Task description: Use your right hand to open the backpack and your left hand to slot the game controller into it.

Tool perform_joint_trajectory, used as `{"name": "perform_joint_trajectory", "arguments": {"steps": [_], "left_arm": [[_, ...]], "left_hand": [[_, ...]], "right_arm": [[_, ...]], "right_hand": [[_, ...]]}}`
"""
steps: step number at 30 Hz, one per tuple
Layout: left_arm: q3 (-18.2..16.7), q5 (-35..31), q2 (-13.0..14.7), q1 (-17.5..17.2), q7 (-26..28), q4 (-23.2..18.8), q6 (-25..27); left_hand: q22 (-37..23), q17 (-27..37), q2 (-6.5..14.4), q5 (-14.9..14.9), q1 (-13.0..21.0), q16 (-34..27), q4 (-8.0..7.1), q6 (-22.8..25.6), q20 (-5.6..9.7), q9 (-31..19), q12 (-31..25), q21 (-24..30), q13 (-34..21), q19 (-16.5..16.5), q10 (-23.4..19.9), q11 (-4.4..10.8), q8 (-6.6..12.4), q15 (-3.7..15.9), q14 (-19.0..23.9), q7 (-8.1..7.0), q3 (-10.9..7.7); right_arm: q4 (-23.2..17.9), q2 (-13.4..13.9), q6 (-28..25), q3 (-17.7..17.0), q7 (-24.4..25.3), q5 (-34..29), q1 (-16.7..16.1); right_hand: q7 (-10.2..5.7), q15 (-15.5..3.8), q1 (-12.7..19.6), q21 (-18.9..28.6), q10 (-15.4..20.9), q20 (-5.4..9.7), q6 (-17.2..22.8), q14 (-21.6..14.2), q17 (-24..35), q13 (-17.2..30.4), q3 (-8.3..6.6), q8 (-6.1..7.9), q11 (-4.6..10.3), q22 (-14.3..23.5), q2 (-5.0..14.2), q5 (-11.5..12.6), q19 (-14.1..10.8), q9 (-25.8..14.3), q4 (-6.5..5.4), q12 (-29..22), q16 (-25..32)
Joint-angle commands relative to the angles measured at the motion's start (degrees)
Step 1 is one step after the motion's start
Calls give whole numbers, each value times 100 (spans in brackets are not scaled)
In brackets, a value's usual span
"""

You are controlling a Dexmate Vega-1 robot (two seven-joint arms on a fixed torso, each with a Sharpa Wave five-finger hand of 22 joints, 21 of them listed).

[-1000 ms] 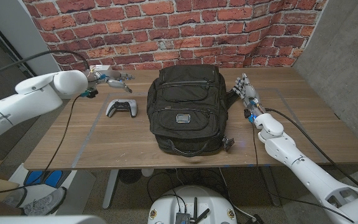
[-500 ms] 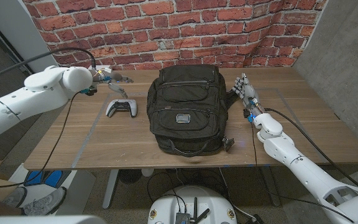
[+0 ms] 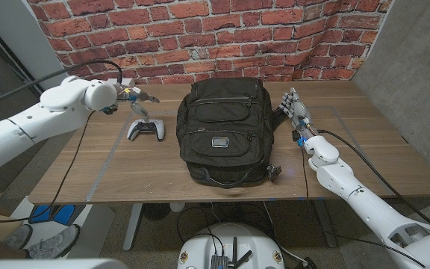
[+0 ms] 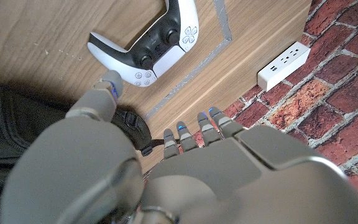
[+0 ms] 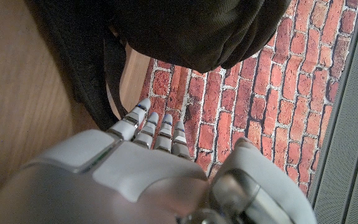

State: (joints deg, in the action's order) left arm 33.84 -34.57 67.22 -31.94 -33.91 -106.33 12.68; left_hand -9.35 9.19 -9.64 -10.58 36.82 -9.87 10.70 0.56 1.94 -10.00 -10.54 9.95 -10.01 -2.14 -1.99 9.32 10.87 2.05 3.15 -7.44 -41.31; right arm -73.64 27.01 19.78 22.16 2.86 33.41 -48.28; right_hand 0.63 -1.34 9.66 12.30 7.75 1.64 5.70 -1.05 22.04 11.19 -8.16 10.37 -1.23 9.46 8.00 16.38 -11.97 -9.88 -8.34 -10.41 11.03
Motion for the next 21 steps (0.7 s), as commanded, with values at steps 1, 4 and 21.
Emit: {"name": "perform_joint_trajectory", "arguments": {"steps": [1, 4, 21], "left_arm": [[86, -608, -194, 50, -273, 224, -218], [103, -673, -238, 48, -305, 296, -233], [320, -923, -581, 148, -366, 739, -269]], "left_hand": [[-2, 29, -17, 9, 96, -6, 12, -77, 307, -25, 22, -10, -9, 57, 73, -28, 2, 671, -22, 52, 42], [-2, 29, -24, 18, 130, 0, 8, -166, 280, -25, 27, -8, -9, 101, 136, -74, -10, 630, -56, 147, 74], [-4, 32, -29, 43, 276, 35, -19, -817, 25, -28, 54, -17, -9, 662, 769, -437, -46, 247, -597, 477, 341]], "right_arm": [[-66, 9, -61, 5, 83, -37, -9], [-86, 15, -72, 6, 97, -43, -16], [-233, 39, -126, 2, 195, -63, -99]], "right_hand": [[-12, -19, -37, -20, 9, 10, 6, 16, -3, -7, -23, 24, 41, 18, 123, 37, -47, -17, -16, -55, 28], [-12, -17, -40, -25, 11, 7, 4, 14, -9, -9, -29, 24, 42, 18, 123, 37, -48, -17, -15, -56, 30], [-16, -1, -60, -50, 2, -5, 4, 21, -47, -19, -65, 26, 50, 19, 120, 33, -56, -17, -10, -56, 30]]}}
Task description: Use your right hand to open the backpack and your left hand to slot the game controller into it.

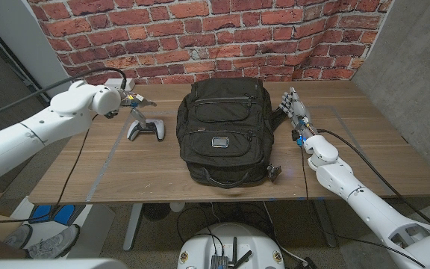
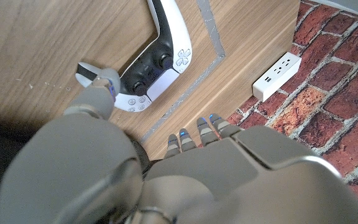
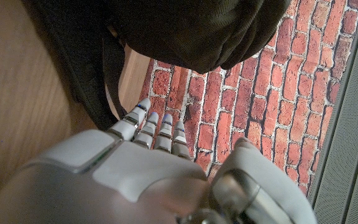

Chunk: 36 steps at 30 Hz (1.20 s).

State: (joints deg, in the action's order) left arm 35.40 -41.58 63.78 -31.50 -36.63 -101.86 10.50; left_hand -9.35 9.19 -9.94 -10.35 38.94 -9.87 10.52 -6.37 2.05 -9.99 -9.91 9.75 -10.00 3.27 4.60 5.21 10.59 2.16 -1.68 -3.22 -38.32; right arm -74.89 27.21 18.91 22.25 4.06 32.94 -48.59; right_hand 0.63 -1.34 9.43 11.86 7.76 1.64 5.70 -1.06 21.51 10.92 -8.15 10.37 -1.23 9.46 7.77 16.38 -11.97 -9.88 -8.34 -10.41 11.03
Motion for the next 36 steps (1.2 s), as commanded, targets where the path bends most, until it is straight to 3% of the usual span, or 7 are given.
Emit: {"name": "perform_joint_trajectory", "arguments": {"steps": [1, 8, 11, 15, 27, 36], "left_arm": [[183, -212, -259, 126, -109, 335, -86], [294, -234, -378, 186, -65, 537, -161], [335, -239, -412, 204, 2, 624, -223], [350, -208, -439, 172, 163, 724, -262], [382, -138, -461, 101, 545, 958, -314], [412, -102, -490, 57, 839, 1110, -324]], "left_hand": [[-5, 33, 2, 21, 67, 35, -2, -158, 0, -29, -12, 4, -10, 136, 130, -38, -20, 210, -139, 71, 53], [-5, 34, 6, 23, 78, 20, -8, -363, -63, -30, -26, 9, -11, 248, 257, -153, -28, 124, -235, 183, 125], [-6, 34, 8, 23, 84, 7, -11, -486, -79, -31, -31, 22, -12, 266, 322, -239, -33, 52, -257, 315, 161], [-6, 35, 12, 22, 90, -18, -12, -557, -106, -33, -46, 35, -13, 263, 343, -241, -25, 18, -216, 405, 189], [-5, 35, 15, 24, 113, -55, -10, -413, -65, -34, -106, 67, -14, 186, 244, -204, 77, 83, -79, 360, 245], [-4, 34, 17, 20, 168, -90, -5, -197, 10, -36, -175, 100, -14, 20, 11, -67, 169, 223, 145, 268, 318]], "right_arm": [[-115, 18, -35, -9, 83, -17, -76], [-204, 45, -57, -26, 155, -33, -141], [-224, 51, -58, -27, 168, -42, -154], [-255, 61, -70, -30, 186, -48, -171], [-390, 116, -117, -55, 250, -64, -242], [-493, 161, -162, -71, 298, -81, -290]], "right_hand": [[-19, -11, -40, -8, 1, -9, 5, 23, 4, 8, -66, 26, 52, 19, 142, 32, -57, -17, -10, -55, 30], [-18, -5, -52, -19, 1, -20, 5, 25, -15, 4, -83, 27, 49, 20, 138, 30, -62, -17, -8, -57, 32], [-20, 0, -57, -23, -2, -25, 5, 20, -22, 3, -89, 27, 51, 20, 138, 29, -63, -17, -8, -57, 35], [-24, 4, -62, -28, 3, -21, 8, 21, -30, 2, -97, 28, 51, 20, 137, 28, -64, -17, -7, -59, 35], [-21, -5, -75, -39, 0, -32, 11, 19, -54, -2, -118, 30, 51, 21, 132, 25, -70, -17, -3, -59, 38], [-23, -10, -89, -46, 5, -36, 13, 22, -73, -4, -135, 30, 50, 21, 128, 21, -76, -17, -2, -62, 39]]}}
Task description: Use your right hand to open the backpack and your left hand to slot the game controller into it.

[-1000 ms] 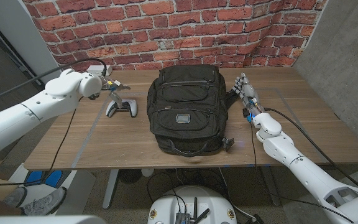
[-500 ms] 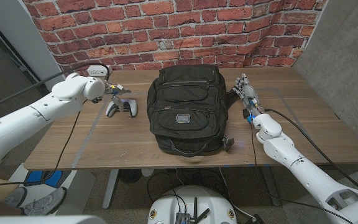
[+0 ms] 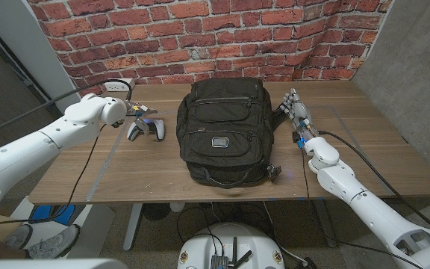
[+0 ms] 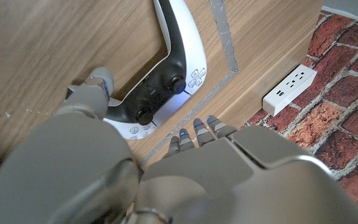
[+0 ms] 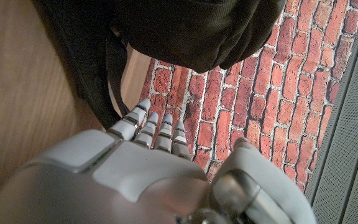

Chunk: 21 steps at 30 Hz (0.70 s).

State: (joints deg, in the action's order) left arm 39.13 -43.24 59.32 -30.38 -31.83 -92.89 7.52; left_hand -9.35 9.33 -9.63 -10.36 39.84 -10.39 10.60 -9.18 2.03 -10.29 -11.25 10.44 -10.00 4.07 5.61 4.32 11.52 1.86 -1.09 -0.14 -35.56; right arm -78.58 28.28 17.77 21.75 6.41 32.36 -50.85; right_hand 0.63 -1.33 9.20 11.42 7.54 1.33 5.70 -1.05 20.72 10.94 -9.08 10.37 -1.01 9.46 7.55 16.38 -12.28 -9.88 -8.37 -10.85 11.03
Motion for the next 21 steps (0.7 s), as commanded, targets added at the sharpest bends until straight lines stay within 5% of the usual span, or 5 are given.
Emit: {"name": "perform_joint_trajectory", "arguments": {"steps": [1, 21], "left_arm": [[32, 90, -46, -65, 393, 233, -26], [239, 350, -390, 253, 830, 941, -262]], "left_hand": [[-4, 21, -14, 21, 83, -38, -13, 110, 19, -6, -46, 32, -14, -71, -110, 38, 86, 261, 98, -38, 47], [-2, 21, -12, 3, 351, -73, -3, 723, 240, -7, -126, 35, -21, -458, -744, 414, 252, 659, 742, -293, 211]], "right_arm": [[-135, 61, -54, -22, 66, -24, -71], [-221, 103, -92, -53, 116, -30, -122]], "right_hand": [[-23, -4, -68, -4, 26, -5, 14, 20, 3, -5, -45, 31, 28, 21, 150, 21, -45, -17, 1, -18, 40], [-22, 3, -91, -17, 14, -13, 16, 27, -27, -8, -71, 31, 43, 22, 142, 15, -46, -17, 4, -15, 42]]}}
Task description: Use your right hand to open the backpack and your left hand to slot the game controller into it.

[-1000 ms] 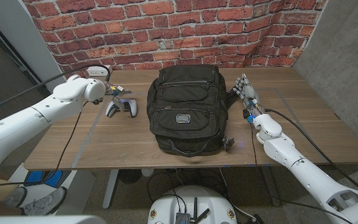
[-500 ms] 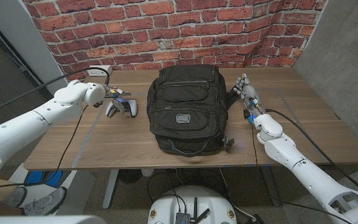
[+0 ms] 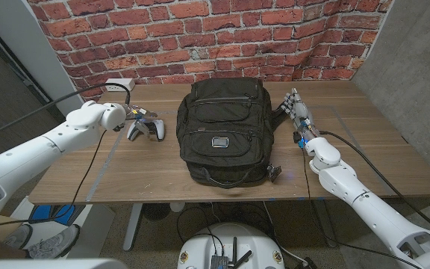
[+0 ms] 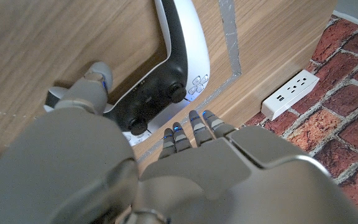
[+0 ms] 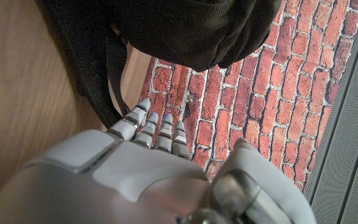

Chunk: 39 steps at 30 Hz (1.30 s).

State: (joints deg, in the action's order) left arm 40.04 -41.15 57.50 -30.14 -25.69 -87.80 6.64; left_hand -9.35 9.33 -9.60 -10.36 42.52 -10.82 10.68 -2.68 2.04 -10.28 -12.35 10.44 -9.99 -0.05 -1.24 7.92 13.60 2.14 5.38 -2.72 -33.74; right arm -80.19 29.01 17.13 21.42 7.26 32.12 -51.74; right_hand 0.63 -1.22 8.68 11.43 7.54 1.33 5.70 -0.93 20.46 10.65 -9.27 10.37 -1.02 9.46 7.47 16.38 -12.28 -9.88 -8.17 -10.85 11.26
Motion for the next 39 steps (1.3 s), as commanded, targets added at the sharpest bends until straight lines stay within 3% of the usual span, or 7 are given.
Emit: {"name": "perform_joint_trajectory", "arguments": {"steps": [1, 5, 11, 15, 30, 39], "left_arm": [[167, 148, -230, 256, 231, 476, -194], [215, 219, -293, 339, 308, 619, -286], [244, 251, -265, 318, 438, 610, -278], [225, 276, -189, 274, 473, 530, -253], [181, 222, -94, 128, 798, 440, -230], [222, 207, -172, 139, 900, 550, -243]], "left_hand": [[-2, 21, -15, 3, 95, -31, -11, 112, 246, -8, -20, 35, -23, -60, -89, 57, 55, 644, 120, -55, 36], [-2, 21, -13, 0, 166, -31, -12, 289, 309, -10, -32, 43, -25, -159, -237, 117, 100, 715, 252, -106, 77], [-4, 28, -4, -19, 447, -62, -18, 889, 519, -17, -102, 55, -37, -531, -892, 312, 236, 945, 879, -250, 258], [-4, 35, 12, -24, 605, -41, -28, 1257, 645, -18, -127, 56, -42, -736, -1247, 396, 310, 978, 1154, -324, 387], [-6, 45, 137, -56, 963, -15, -68, 2286, 883, -15, -136, 68, -43, -1282, -2095, 404, 457, 1031, 1781, -481, 701], [-8, 47, 208, -70, 1071, -21, -80, 2677, 944, -8, -128, 44, -36, -1395, -2444, 406, 479, 1051, 2046, -519, 807]], "right_arm": [[-60, 30, -29, -20, 29, -5, -33], [-52, 26, -26, -22, 31, -6, -26], [-65, 29, -24, -34, 65, -15, -41], [-63, 22, -23, -40, 77, -9, -49], [66, -33, 3, -9, 12, 1, 40], [51, -39, 12, -12, 46, -9, 21]], "right_hand": [[-23, -11, -40, -19, 15, -13, 15, 16, -3, 21, -53, 31, 39, 22, 149, 15, -45, -16, -16, -15, 18], [-23, 0, -46, -22, 18, -16, 14, 15, -11, 20, -61, 30, 39, 22, 148, 14, -45, -17, -16, -17, 20], [-22, -6, -57, -25, 14, -16, 14, 14, -23, 19, -72, 30, 39, 22, 145, 11, -48, -17, -15, -16, 22], [-24, -3, -63, -28, 16, -14, 13, 15, -33, 19, -81, 30, 44, 22, 144, 10, -49, -16, -14, -17, 23], [-26, 10, -93, -34, 19, -17, 18, 16, -63, 18, -111, 32, 48, 22, 139, 4, -57, -17, -14, -20, 28], [-24, 13, -111, -37, 21, -24, 24, 15, -80, 17, -127, 34, 49, 22, 136, 0, -62, -17, -14, -21, 32]]}}
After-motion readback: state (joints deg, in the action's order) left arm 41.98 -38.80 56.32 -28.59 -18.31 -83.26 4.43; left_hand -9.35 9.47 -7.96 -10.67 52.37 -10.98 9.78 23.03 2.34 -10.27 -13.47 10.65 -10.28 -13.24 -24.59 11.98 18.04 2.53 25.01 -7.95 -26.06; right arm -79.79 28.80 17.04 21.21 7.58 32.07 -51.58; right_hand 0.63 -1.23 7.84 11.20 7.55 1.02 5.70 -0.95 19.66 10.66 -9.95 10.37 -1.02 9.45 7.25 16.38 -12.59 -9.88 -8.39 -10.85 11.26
